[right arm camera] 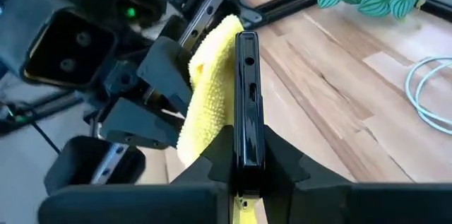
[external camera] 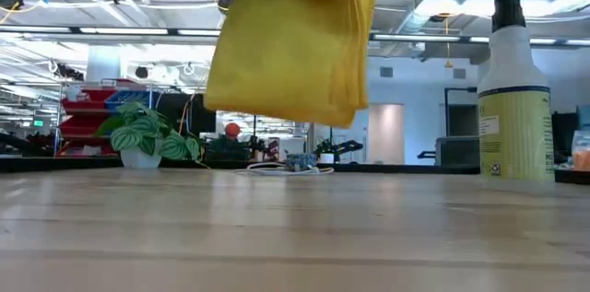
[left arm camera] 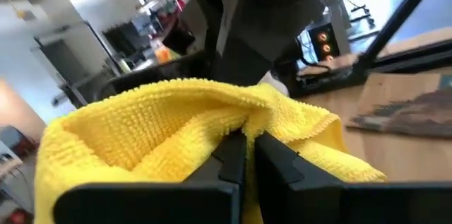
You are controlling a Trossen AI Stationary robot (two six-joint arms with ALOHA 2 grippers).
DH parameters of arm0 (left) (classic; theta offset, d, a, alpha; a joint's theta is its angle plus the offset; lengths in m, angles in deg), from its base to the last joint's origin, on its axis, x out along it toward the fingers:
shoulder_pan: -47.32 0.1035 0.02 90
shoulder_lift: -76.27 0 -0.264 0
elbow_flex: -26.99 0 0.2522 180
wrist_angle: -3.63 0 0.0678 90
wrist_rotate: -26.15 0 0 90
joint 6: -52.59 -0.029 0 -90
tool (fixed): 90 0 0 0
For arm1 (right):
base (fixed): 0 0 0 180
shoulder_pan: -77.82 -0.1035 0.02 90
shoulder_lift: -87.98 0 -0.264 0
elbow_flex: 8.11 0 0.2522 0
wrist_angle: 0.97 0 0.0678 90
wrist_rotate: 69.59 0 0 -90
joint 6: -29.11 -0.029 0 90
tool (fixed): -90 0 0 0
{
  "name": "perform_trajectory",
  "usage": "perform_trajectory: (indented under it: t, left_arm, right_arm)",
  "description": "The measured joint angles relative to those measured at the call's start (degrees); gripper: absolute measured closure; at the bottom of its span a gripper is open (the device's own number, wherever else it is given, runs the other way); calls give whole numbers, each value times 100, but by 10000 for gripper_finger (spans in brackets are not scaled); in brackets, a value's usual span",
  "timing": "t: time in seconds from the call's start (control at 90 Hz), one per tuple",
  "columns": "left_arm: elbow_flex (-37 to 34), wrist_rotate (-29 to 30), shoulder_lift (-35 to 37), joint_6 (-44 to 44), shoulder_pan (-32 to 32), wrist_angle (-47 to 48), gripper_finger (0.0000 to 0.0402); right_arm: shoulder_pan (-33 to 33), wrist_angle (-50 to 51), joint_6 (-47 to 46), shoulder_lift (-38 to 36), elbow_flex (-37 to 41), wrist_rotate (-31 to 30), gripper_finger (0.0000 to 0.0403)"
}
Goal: Apply microfiber cloth
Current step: Wipe the front of the cellphone using a microfiber cloth
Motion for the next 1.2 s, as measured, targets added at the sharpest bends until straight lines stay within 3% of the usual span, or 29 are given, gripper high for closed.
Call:
perform_trajectory:
  t: [0.167, 0.378, 0.489, 0.756, 0.933, 1.056, 1.2]
  left_arm:
    - [-21, 31, -13, 914, -11, 1028, 402]
    - [-32, 116, -17, 1349, -17, 1318, 402]
    - [-48, 182, -32, 971, -17, 988, 402]
    - [-74, 170, -57, -1041, -15, -852, 402]
    - [-63, 155, -54, -1921, -11, -1574, 402]
    - [-63, 195, -48, -1921, -11, -1484, 402]
    - [-18, 111, -6, -1060, -11, -669, 402]
  right_arm:
    - [0, 385, 117, -33, -259, -53, 380]
    - [-7, 700, 229, -39, -540, -122, 380]
    - [-7, 718, 229, -46, -546, -133, 380]
    - [-24, 511, -358, 62, -373, -217, 380]
    - [-72, 493, -624, 170, -304, -209, 380]
    - [-74, 401, -524, 223, -294, -235, 380]
    - [-79, 379, -307, 167, -260, -166, 380]
